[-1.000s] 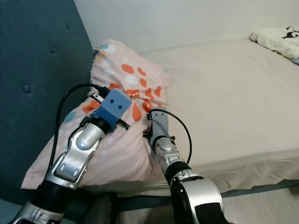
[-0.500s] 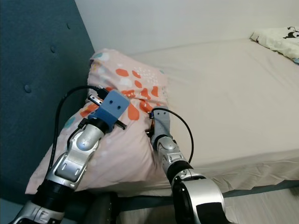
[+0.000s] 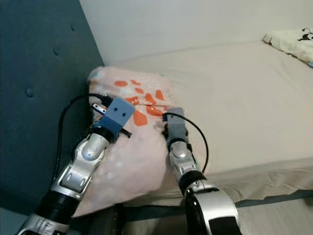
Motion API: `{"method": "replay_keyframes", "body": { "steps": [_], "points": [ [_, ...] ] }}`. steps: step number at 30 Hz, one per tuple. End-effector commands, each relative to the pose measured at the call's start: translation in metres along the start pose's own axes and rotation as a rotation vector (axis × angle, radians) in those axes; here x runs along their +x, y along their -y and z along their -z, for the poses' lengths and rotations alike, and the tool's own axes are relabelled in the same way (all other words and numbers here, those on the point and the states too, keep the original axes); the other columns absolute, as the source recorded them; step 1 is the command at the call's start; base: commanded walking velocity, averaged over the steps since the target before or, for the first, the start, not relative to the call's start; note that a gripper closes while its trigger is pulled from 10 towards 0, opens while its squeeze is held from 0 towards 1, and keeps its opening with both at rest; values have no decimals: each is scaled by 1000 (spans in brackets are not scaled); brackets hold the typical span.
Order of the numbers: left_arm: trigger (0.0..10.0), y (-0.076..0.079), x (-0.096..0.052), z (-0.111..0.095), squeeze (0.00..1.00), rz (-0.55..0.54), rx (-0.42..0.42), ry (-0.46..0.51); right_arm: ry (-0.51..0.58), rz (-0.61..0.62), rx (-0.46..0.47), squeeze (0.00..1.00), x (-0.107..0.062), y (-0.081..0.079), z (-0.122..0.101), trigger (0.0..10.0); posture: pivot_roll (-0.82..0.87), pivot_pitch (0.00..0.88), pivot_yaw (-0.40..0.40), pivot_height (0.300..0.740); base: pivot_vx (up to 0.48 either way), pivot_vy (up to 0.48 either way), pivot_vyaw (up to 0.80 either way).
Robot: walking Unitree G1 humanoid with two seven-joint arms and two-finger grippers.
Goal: Clean up the room
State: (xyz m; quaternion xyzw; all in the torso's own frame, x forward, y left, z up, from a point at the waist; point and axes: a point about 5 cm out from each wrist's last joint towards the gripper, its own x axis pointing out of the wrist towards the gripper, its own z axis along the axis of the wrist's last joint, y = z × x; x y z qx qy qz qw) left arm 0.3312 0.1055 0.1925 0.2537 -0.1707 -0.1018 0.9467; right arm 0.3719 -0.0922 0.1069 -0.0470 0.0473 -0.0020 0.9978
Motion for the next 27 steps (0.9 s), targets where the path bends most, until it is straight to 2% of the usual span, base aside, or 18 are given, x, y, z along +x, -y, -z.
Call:
{"method": "replay_keyframes", "body": {
  "steps": [1, 3, 4, 5, 6, 7, 12, 15, 16, 19, 20, 22, 25, 26, 27],
  "points": [
    [10000, 3, -1, -7, 1000, 17, -50, 57, 50, 1, -19, 282, -5, -5, 1, 10000, 37, 192, 52, 576, 0, 0, 0],
    [10000, 4, -1, -7, 1000, 22, -75, 58, 60, 19, -33, 282, -7, -2, 5, 10000, 37, 192, 52, 576, 0, 0, 0],
    [10000, 4, -2, -7, 1000, 29, -99, 62, 73, 49, -59, 208, -10, 1, 8, 10000, 27, 194, 56, 576, 0, 0, 0],
    [10000, 6, -1, -6, 1000, 36, -119, 64, 80, 81, -76, 75, -12, 4, 11, 10000, 27, 194, 56, 576, 0, 0, 0],
    [10000, 7, -1, -6, 1000, 39, -127, 66, 83, 100, -85, 75, -13, 6, 12, 10000, 22, 195, 59, 576, 0, 0, 0],
    [10000, 8, 1, -7, 1000, 45, -126, 71, 88, 111, -92, 0, -14, 5, 13, 10000, 21, 195, 60, 576, 0, 0, 0],
    [10000, 9, 8, -12, 1000, 62, -114, 105, 87, 114, -82, 0, -16, 0, 15, 10000, 25, 197, 61, 576, 0, 0, 0],
    [10000, 5, 14, -14, 1000, 63, -90, 115, 94, 115, -33, 0, -15, -1, 12, 10000, 25, 192, 60, 576, 0, 0, 0],
    [10000, 0, 14, -13, 0, 68, -115, 102, 106, 118, -13, 0, -15, 0, 9, 10000, 24, 188, 61, 576, 0, 0, 0],
    [10000, -4, 13, -11, 0, 76, -144, 83, 115, 118, -4, 0, -14, 1, 6, 10000, 24, 188, 61, 576, 0, 0, 0],
    [10000, -10, 8, -4, 0, 88, -165, 42, 114, 117, -5, 0, -12, 5, 5, 10000, 20, 178, 60, 576, 0, 0, 0],
    [10000, -21, -12, 17, 0, 116, -177, -60, 99, 143, -15, 0, -10, 20, 7, 10000, 19, 169, 57, 576, 0, 0, 0],
    [10000, -35, -35, 39, 0, 57, -221, -167, 31, 157, 18, 0, -9, 37, 16, 10000, 17, 165, 52, 576, 0, 0, 0],
    [10000, -39, -46, 48, 0, 31, -254, -209, -31, 150, 50, 0, -9, 41, 23, 10000, 13, 162, 49, 576, 0, 0, 0],
    [10000, -39, -46, 48, 0, 31, -254, -209, -31, 150, 50, 0, -9, 41, 23, 10000, 13, 162, 49, 576, 0, 0, 0]
  ]
}}
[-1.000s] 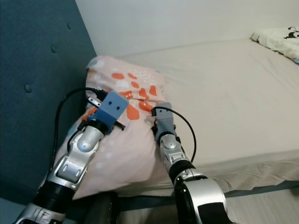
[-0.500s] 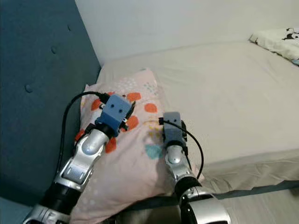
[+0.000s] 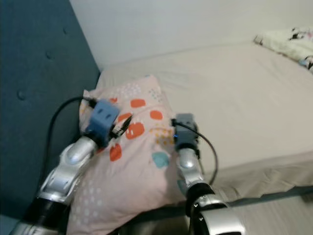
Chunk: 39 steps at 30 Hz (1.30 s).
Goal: Clean up the room
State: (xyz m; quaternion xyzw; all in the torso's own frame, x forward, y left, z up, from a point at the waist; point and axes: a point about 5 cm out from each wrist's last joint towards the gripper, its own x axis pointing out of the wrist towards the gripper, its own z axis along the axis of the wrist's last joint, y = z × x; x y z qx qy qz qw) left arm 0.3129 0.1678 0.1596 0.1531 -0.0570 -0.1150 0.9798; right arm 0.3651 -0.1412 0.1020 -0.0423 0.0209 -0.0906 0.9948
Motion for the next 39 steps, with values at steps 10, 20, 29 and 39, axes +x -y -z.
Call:
{"method": "replay_keyframes", "body": {
  "steps": [10, 20, 29, 39],
  "points": [
    [10000, -20, -47, 26, 0, -126, -135, -95, -267, -141, 19, 0, -11, -7, 37, 0, 3, 160, 31, 576, 0, 0, 0],
    [10000, -27, -79, 20, 0, -41, -208, -85, -516, -553, -62, 0, -52, -66, 73, 0, 5, 152, 23, 576, 0, 0, 0],
    [10000, -46, -89, 11, 0, -90, -170, -75, -522, -691, 163, 0, -71, -121, 57, 0, 23, 149, 30, 576, 0, 0, 0],
    [10000, -30, -91, 8, 0, -34, -213, -75, -443, -679, 57, 0, -61, -113, 49, 8667, 24, 139, 24, 576, 0, 0, 0]
  ]
}}
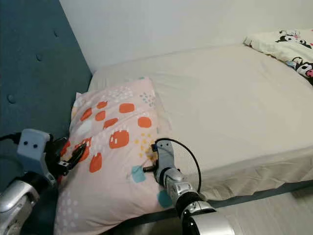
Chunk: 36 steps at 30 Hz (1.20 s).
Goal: Clean up the room
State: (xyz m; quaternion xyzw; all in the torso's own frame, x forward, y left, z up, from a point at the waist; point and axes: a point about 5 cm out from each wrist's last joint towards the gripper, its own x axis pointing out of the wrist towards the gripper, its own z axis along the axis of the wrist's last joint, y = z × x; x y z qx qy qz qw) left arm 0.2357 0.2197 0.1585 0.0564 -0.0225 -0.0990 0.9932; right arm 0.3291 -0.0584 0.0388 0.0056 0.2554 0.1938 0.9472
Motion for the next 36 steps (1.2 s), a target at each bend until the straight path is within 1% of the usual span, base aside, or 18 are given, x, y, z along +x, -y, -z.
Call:
{"method": "replay_keyframes", "body": {
  "steps": [1, 2, 3, 4, 6, 7, 8, 9, 11, 14, 16, 20, 21, 22, 23, 34, 35, 36],
  "points": [
    [10000, 4, -6, 14, 0, -32, -56, -54, 29, 17, -102, 0, 2, -12, -6, 10000, 22, 134, 21, 576, 0, 0, 0],
    [10000, 4, -6, 14, 0, -32, -56, -54, 29, 17, -102, 0, 2, -12, -6, 10000, 22, 134, 21, 576, 0, 0, 0],
    [10000, 7, -10, 24, 0, -47, -53, -90, 87, 133, -170, 0, -2, 11, -12, 10000, 13, 131, 18, 576, 0, 0, 0],
    [10000, 7, -10, 24, 0, -47, -53, -90, 87, 133, -170, 0, -2, 11, -12, 10000, 13, 131, 18, 576, 0, 0, 0],
    [10000, 5, -14, 33, 0, -80, -64, -120, 191, 291, -227, 0, -11, 40, -25, 10000, 8, 129, 18, 576, 0, 0, 0],
    [10000, 4, -16, 38, 737, -91, -86, -129, 245, 362, -242, 0, -18, 56, -33, 10000, -13, 125, 21, 576, 0, 0, 0],
    [10000, 4, -16, 38, 737, -91, -86, -129, 245, 362, -242, 0, -18, 56, -33, 10000, -13, 125, 21, 576, 0, 0, 0],
    [10000, 2, -19, 42, 1000, -91, -106, -135, 294, 444, -270, 0, -27, 75, -41, 10000, -13, 125, 21, 576, 0, 0, 0],
    [10000, 2, -23, 47, 1000, -70, -117, -148, 342, 536, -303, 0, -41, 99, -49, 10000, -32, 117, 27, 576, 0, 0, 0],
    [10000, 4, -29, 57, 1000, 27, -82, -206, 352, 579, -322, 0, -53, 117, -52, 10000, -49, 111, 33, 576, 0, 0, 0],
    [10000, 6, -30, 60, 1000, 64, -77, -227, 349, 579, -322, 0, -54, 120, -52, 10000, -52, 110, 34, 576, 0, 0, 0],
    [10000, 23, -46, 72, 1000, 348, -8, -350, 353, 558, -328, 0, -58, 123, -51, 10000, -70, 106, 38, 576, 0, 0, 0],
    [10000, 23, -46, 72, 1000, 348, -8, -350, 353, 558, -328, 0, -58, 123, -51, 10000, -70, 106, 38, 576, 0, 0, 0],
    [3294, 27, -50, 73, 1000, 408, 3, -367, 357, 562, -332, 0, -59, 123, -50, 10000, -72, 106, 37, 576, 0, 0, 0],
    [0, 30, -51, 73, 1000, 457, 0, -370, 355, 566, -333, 0, -60, 124, -48, 10000, -75, 104, 36, 576, 0, 0, 0],
    [0, 38, -52, 75, 1000, 529, -2, -372, 347, 576, -339, 0, -62, 126, -44, 10000, -78, 105, 35, 576, 0, 0, 0],
    [0, 52, -53, 82, 0, 586, 10, -396, 328, 562, -343, 0, -61, 125, -39, 10000, -85, 108, 37, 576, 0, 0, 0],
    [0, 52, -53, 82, 0, 586, 10, -396, 328, 562, -343, 0, -61, 125, -39, 10000, -85, 108, 37, 576, 0, 0, 0]
  ]
}}
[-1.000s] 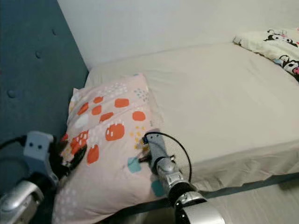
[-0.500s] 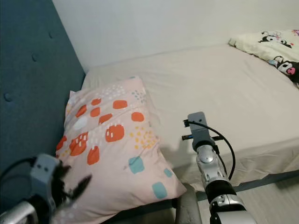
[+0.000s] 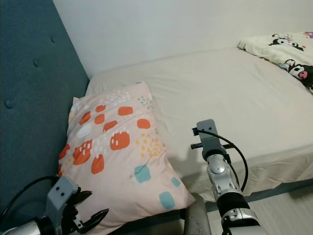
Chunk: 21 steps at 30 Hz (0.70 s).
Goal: Clean up the room
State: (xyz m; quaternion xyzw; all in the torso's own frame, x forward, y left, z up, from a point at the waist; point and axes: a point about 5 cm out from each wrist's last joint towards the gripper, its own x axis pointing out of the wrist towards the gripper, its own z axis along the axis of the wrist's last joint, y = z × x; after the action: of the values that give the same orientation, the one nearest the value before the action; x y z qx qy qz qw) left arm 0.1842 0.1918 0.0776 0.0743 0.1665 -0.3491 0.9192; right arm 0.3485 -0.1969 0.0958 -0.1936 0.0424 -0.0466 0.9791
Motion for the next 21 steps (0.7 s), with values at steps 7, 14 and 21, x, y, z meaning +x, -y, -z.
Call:
{"method": "replay_keyframes", "body": {
  "steps": [7, 14, 21],
  "points": [
    [0, 31, 17, 16, 0, 142, 28, -81, -59, -189, 10, 0, -10, -22, 13, 10000, -89, 111, 42, 576, 0, 0, 0],
    [4353, 22, 22, 11, 0, 28, 14, -42, -66, -320, 14, 0, -18, -42, 15, 10000, -83, 107, 34, 576, 0, 0, 0],
    [0, 32, 27, 30, 0, 146, 75, -165, -66, -393, -4, 0, -22, -50, 14, 10000, -83, 108, 28, 576, 0, 0, 0]
  ]
}}
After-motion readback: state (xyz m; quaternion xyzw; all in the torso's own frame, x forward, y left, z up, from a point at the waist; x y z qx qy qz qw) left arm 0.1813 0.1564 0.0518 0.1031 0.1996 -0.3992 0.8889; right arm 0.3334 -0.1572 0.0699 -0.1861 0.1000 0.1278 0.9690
